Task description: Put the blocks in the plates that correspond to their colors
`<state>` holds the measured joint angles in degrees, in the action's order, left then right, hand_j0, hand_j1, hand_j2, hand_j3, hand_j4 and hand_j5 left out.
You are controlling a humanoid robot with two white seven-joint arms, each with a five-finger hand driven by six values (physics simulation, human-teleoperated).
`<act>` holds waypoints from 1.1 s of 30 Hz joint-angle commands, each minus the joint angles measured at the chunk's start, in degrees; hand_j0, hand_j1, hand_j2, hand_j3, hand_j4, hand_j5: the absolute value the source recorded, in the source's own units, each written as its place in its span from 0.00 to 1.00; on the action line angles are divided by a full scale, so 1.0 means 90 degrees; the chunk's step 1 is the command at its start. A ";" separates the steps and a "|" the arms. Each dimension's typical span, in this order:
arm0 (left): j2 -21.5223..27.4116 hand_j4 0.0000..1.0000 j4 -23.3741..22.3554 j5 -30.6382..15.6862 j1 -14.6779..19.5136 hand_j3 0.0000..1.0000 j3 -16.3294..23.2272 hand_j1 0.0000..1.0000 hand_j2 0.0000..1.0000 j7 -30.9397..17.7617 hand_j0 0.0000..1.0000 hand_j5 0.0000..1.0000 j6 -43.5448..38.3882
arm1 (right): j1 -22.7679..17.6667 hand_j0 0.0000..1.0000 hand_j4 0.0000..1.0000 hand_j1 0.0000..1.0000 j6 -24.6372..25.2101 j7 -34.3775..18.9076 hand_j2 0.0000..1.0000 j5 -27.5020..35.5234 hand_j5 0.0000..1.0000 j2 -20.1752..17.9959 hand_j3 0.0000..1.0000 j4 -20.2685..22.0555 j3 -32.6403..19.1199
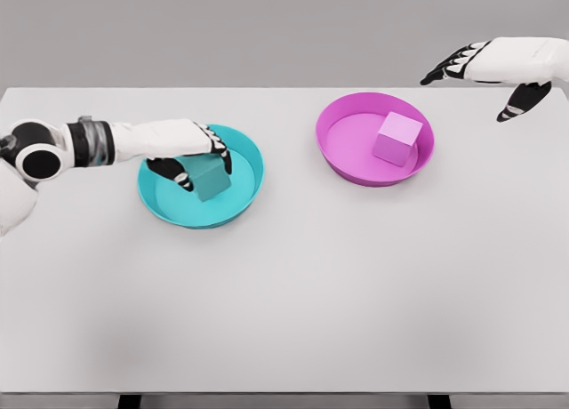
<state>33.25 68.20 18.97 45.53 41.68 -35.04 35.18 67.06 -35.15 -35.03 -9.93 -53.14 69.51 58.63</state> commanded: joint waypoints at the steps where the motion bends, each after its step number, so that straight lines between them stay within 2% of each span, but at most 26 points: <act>1: -0.0140 0.56 -0.0137 0.0070 0.0000 0.56 -0.0012 0.56 0.56 0.0004 0.56 0.56 -0.0020 | 0.0000 1.00 1.00 1.00 0.0017 0.0003 1.00 0.0029 1.00 -0.0004 1.00 -0.0028 0.0000; 5: -0.0140 0.58 -0.0137 0.0070 0.0000 0.58 -0.0012 0.58 0.58 0.0004 0.58 0.58 -0.0020 | 0.0000 1.00 1.00 1.00 0.0017 0.0003 1.00 0.0029 1.00 0.0015 1.00 -0.0028 0.0000; 6: -0.0140 0.63 -0.0137 0.0070 0.0000 0.63 -0.0012 0.63 0.63 0.0004 0.63 0.63 -0.0020 | 0.0000 1.00 1.00 1.00 0.0017 0.0003 1.00 0.0029 1.00 0.0015 1.00 -0.0028 0.0000; 8: -0.0140 0.84 -0.0098 0.0060 0.0010 0.84 -0.0022 0.84 0.84 0.0004 0.84 0.84 -0.0020 | 0.0000 1.00 1.00 1.00 0.0017 0.0003 1.00 0.0029 1.00 0.0006 1.00 -0.0028 0.0000; 10: -0.0130 0.95 -0.0069 0.0051 0.0010 0.95 -0.0022 0.95 0.95 0.0004 0.95 0.95 -0.0020 | 0.0000 1.00 1.00 1.00 0.0017 0.0003 1.00 0.0029 1.00 0.0006 1.00 -0.0028 0.0000; 14: -0.0130 0.98 -0.0010 0.0041 0.0020 0.98 -0.0022 0.98 0.98 0.0004 0.98 0.98 -0.0020 | 0.0000 1.00 1.00 1.00 0.0017 0.0003 1.00 0.0019 1.00 0.0006 1.00 -0.0038 0.0000; 16: -0.0062 0.99 0.0195 0.0031 0.0020 0.99 -0.0022 0.99 0.99 0.0004 0.99 0.99 -0.0020 | 0.0000 1.00 1.00 1.00 0.0017 0.0003 1.00 0.0019 1.00 0.0006 1.00 -0.0038 0.0000; 18: 0.0192 1.00 0.0488 0.0002 -0.0010 1.00 -0.0265 1.00 1.00 0.0004 1.00 1.00 -0.0020 | 0.0000 1.00 1.00 1.00 0.0017 0.0003 1.00 0.0029 1.00 0.0006 1.00 -0.0038 0.0000; 20: 0.0581 1.00 0.1014 -0.0027 -0.0068 1.00 -0.0520 1.00 1.00 0.0004 1.00 1.00 -0.0020 | 0.0000 1.00 1.00 1.00 0.0017 0.0003 1.00 0.0019 1.00 0.0015 1.00 -0.0038 0.0000; 23: 0.1275 1.00 0.1572 -0.0428 -0.0068 1.00 -0.0540 1.00 1.00 0.0004 1.00 1.00 -0.0020 | 0.0000 1.00 1.00 1.00 0.0017 0.0003 1.00 0.0019 1.00 0.0035 1.00 -0.0038 -0.0010; 25: 0.1627 1.00 0.2011 -0.0711 -0.0107 1.00 -0.0910 1.00 1.00 0.0004 1.00 1.00 -0.0020 | 0.0000 1.00 1.00 1.00 0.0017 0.0003 1.00 0.0029 1.00 0.0035 1.00 -0.0038 -0.0010; 28: 0.2008 1.00 0.2158 -0.1316 -0.0322 1.00 -0.1165 1.00 1.00 0.0004 1.00 1.00 -0.0020 | -0.0010 1.00 1.00 1.00 0.0017 0.0003 1.00 0.0019 1.00 0.0045 1.00 -0.0038 -0.0010; 29: 0.2067 1.00 0.2158 -0.1686 -0.0478 1.00 -0.1184 1.00 1.00 0.0004 1.00 1.00 -0.0020 | -0.0010 1.00 1.00 1.00 0.0017 0.0003 1.00 0.0019 1.00 0.0045 1.00 -0.0038 -0.0010; 30: 0.2174 1.00 0.2158 -0.2087 -0.0771 1.00 -0.1301 1.00 1.00 0.0004 1.00 1.00 -0.0020 | -0.0010 1.00 1.00 1.00 0.0017 0.0003 1.00 0.0019 1.00 0.0045 1.00 -0.0038 -0.0010; 31: 0.2301 1.00 0.2158 -0.2263 -0.1005 1.00 -0.1486 1.00 1.00 0.0004 1.00 1.00 -0.0020 | -0.0010 1.00 1.00 1.00 0.0017 0.0003 1.00 0.0019 1.00 0.0045 1.00 -0.0038 -0.0010; 32: 0.2418 1.00 0.2158 -0.2342 -0.1279 1.00 -0.1662 1.00 1.00 0.0004 1.00 1.00 -0.0020 | -0.0010 1.00 1.00 1.00 0.0017 0.0003 1.00 0.0009 1.00 0.0045 1.00 -0.0038 0.0000; 33: 0.2526 1.00 0.2158 -0.2342 -0.1503 1.00 -0.1663 1.00 1.00 0.0004 1.00 1.00 -0.0020 | 0.0000 1.00 1.00 1.00 0.0017 0.0003 1.00 -0.0010 1.00 0.0045 1.00 -0.0038 -0.0010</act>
<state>53.63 87.26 1.29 31.56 28.63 -35.04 35.22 67.06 -35.15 -35.02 -10.12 -52.69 69.17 58.62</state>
